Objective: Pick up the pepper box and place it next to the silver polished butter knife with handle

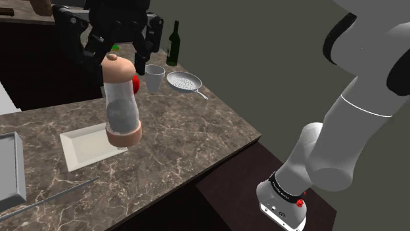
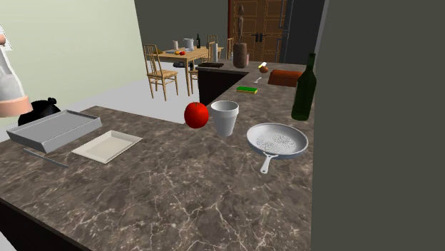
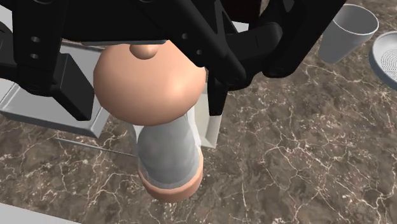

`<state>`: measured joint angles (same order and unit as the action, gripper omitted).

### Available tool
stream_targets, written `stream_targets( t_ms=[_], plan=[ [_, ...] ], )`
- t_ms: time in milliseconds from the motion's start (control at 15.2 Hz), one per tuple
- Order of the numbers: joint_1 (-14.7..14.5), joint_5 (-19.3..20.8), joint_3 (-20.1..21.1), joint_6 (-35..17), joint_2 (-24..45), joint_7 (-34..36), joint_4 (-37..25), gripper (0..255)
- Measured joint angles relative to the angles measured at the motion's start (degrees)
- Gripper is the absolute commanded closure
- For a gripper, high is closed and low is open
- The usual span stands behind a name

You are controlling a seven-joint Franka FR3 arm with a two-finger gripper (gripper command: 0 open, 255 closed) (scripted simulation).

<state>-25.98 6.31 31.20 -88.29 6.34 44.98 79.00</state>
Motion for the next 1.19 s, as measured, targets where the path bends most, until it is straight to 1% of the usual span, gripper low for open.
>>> stream_targets(
  t_ms=[198, 330, 594, 1188],
  plan=[
    [-4.0, 3.6, 1.8, 2.6, 5.8, 4.5, -7.1, 255],
    [-4.6, 4.2, 1.9, 2.0, 6.6, 5.4, -7.2, 255],
    [-3.9, 3.3, 1.9, -1.8, 5.2, 5.5, -2.1, 255],
    [-2.8, 2.5, 1.6, -9.4, 3.7, 5.6, 6.7, 255]
  ],
)
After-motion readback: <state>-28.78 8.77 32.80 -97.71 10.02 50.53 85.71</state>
